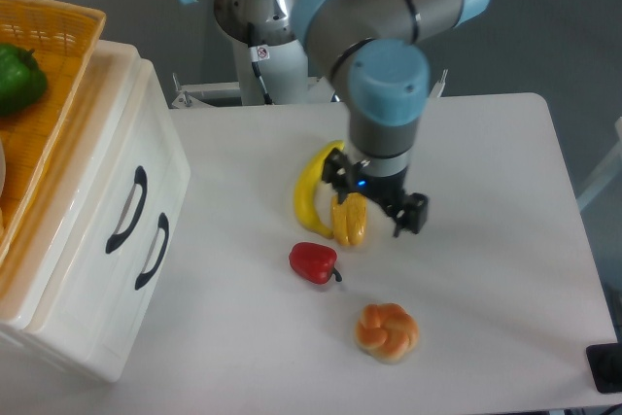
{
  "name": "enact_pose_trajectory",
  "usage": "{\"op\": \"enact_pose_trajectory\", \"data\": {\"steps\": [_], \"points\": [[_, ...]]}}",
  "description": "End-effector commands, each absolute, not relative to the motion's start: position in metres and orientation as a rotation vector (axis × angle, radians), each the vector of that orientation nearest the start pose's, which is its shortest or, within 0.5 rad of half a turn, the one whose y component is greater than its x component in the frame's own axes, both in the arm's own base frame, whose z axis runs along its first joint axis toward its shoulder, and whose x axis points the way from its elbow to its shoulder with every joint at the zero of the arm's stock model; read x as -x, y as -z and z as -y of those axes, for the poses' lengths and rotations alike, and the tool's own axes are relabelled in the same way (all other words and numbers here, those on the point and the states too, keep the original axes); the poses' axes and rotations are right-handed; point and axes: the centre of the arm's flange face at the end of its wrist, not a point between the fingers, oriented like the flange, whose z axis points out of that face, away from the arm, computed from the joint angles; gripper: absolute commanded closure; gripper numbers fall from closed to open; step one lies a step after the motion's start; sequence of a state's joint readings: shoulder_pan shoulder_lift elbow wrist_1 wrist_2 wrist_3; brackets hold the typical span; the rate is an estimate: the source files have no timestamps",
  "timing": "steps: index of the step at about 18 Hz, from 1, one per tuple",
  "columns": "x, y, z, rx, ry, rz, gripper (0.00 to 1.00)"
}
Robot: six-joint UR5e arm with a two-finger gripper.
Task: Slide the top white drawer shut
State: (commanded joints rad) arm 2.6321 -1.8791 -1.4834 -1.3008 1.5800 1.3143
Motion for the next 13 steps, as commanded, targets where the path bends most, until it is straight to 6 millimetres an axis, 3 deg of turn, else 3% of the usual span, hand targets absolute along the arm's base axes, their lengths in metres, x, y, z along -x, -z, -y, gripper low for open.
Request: {"op": "enact_pose_trajectory", "data": {"steps": [5, 10, 13], "points": [[0.520, -0.379, -0.358, 3.062, -0.056, -0.663, 0.00], [0.548, -0.375, -0.321, 3.029, -0.045, -0.683, 0.00], [0.560, -0.374, -0.298, 3.008, -0.042, -0.786, 0.00]]}}
